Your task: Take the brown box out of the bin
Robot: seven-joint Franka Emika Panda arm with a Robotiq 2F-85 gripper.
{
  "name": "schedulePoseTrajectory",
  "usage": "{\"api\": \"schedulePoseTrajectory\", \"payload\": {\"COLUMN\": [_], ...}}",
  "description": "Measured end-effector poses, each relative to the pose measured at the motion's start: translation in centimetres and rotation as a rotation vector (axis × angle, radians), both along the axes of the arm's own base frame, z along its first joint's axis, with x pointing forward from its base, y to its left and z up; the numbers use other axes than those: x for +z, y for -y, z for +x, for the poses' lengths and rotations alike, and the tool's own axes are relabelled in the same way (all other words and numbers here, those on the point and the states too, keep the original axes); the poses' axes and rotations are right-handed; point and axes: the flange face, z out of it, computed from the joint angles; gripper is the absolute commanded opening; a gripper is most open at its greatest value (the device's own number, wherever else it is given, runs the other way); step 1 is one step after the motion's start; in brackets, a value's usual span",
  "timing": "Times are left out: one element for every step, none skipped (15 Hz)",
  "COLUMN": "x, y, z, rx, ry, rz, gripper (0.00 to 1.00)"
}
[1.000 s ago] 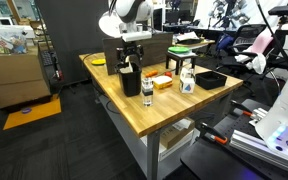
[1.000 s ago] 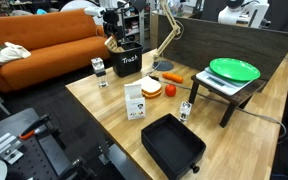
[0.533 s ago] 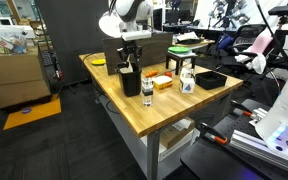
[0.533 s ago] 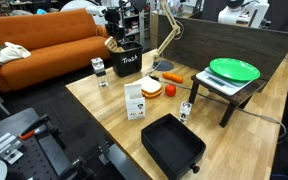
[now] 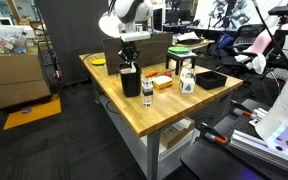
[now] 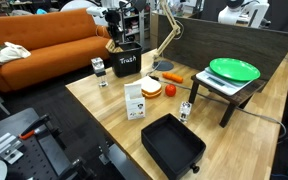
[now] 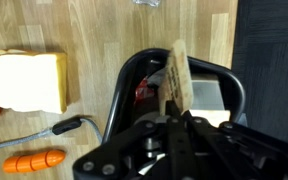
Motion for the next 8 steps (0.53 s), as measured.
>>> {"api": "schedulePoseTrajectory", "payload": {"x": [0.1, 0.19, 0.28, 0.39, 0.5, 0.63, 0.79, 1.0], "y": [-0.13, -0.27, -0.4, -0.49, -0.55, -0.57, -0.59, -0.65], "z": [0.0, 0.0, 0.0, 0.01, 0.03, 0.06, 0.11, 0.17], "rx": [0.001, 0.003, 0.003, 0.003, 0.003, 0.002, 0.002, 0.002], "ry": [0.002, 0.004, 0.006, 0.008, 0.01, 0.012, 0.015, 0.019], "rz": [0.001, 0.001, 0.002, 0.002, 0.003, 0.004, 0.005, 0.006], "gripper": [0.0, 0.0, 0.0, 0.0, 0.0, 0.0, 0.0, 0.0]}}
